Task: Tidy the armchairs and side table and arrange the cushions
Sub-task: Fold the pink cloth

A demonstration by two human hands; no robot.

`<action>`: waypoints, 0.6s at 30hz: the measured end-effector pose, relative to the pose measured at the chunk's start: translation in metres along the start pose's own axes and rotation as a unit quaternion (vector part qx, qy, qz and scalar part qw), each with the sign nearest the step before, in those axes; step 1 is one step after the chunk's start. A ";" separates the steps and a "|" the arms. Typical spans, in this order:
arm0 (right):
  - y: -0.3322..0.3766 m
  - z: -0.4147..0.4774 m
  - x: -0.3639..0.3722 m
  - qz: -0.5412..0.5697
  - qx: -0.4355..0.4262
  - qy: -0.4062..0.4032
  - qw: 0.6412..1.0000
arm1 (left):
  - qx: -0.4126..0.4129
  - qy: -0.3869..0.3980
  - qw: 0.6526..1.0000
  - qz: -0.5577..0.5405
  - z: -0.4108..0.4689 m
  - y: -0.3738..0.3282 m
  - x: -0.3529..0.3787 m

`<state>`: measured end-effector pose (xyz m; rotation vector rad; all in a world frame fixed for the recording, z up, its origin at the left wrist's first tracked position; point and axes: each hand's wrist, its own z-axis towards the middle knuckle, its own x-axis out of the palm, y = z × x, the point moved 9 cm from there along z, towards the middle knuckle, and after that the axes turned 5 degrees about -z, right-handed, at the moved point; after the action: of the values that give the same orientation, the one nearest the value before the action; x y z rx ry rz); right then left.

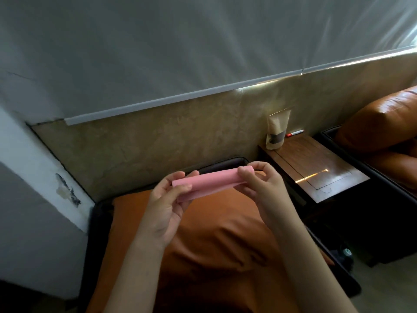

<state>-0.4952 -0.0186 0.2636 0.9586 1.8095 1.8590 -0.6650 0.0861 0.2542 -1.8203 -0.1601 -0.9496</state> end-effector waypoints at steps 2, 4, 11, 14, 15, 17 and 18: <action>-0.005 -0.006 0.005 0.006 0.010 0.011 1.000 | -0.006 -0.028 0.999 -0.035 -0.003 0.001 -0.007; -0.010 -0.011 0.009 0.003 0.012 0.016 1.000 | -0.038 -0.073 0.991 -0.106 -0.005 0.010 -0.015; -0.017 -0.025 0.014 -0.014 -0.013 -0.006 1.000 | -0.129 -0.107 0.976 -0.142 -0.026 0.037 -0.022; -0.021 -0.037 0.013 -0.025 -0.018 -0.023 0.999 | -0.153 -0.103 0.975 -0.127 -0.036 0.040 -0.024; -0.022 -0.042 0.013 -0.021 -0.017 -0.029 0.999 | -0.156 -0.102 0.975 -0.124 -0.039 0.040 -0.025; -0.026 -0.055 0.016 -0.003 -0.007 -0.036 0.999 | -0.165 -0.099 0.974 -0.121 -0.048 0.041 -0.030; -0.028 -0.062 0.018 0.004 0.000 -0.036 0.999 | -0.169 -0.095 0.974 -0.121 -0.052 0.041 -0.033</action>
<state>-0.5560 -0.0481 0.2437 1.0210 1.7668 1.8043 -0.6944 0.0341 0.2107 -2.2452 -0.3649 -1.0143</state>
